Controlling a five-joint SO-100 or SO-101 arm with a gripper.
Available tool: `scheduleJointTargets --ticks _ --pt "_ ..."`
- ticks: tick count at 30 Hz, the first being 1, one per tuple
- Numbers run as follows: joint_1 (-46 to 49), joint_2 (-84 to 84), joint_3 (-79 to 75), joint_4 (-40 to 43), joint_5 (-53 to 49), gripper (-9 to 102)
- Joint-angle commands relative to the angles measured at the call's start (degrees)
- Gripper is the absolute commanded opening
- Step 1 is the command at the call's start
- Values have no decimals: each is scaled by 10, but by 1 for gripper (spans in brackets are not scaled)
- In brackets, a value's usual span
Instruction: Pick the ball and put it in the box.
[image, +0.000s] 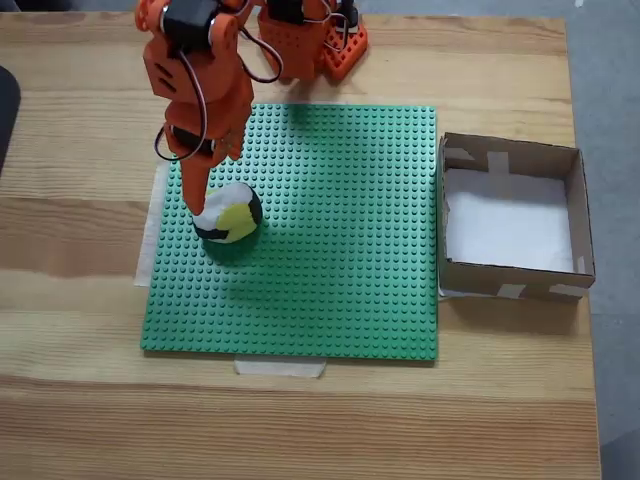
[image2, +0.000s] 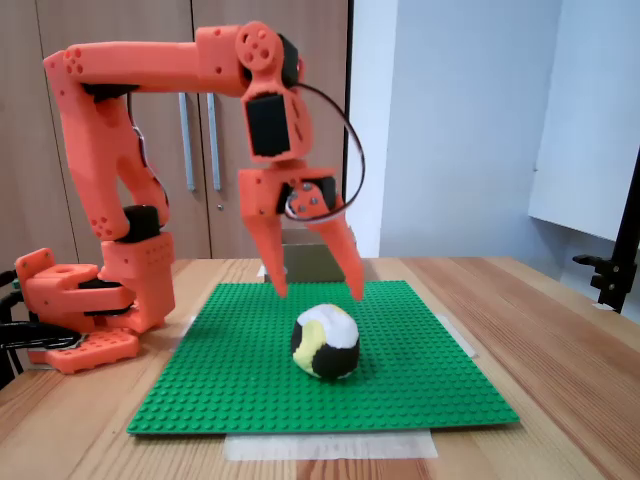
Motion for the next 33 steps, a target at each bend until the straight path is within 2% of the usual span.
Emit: scheduleJointTargets --ticks 1,33 --pt "4 -3 4 -16 11 42" --pt "-4 -11 101 -151 -3 43"
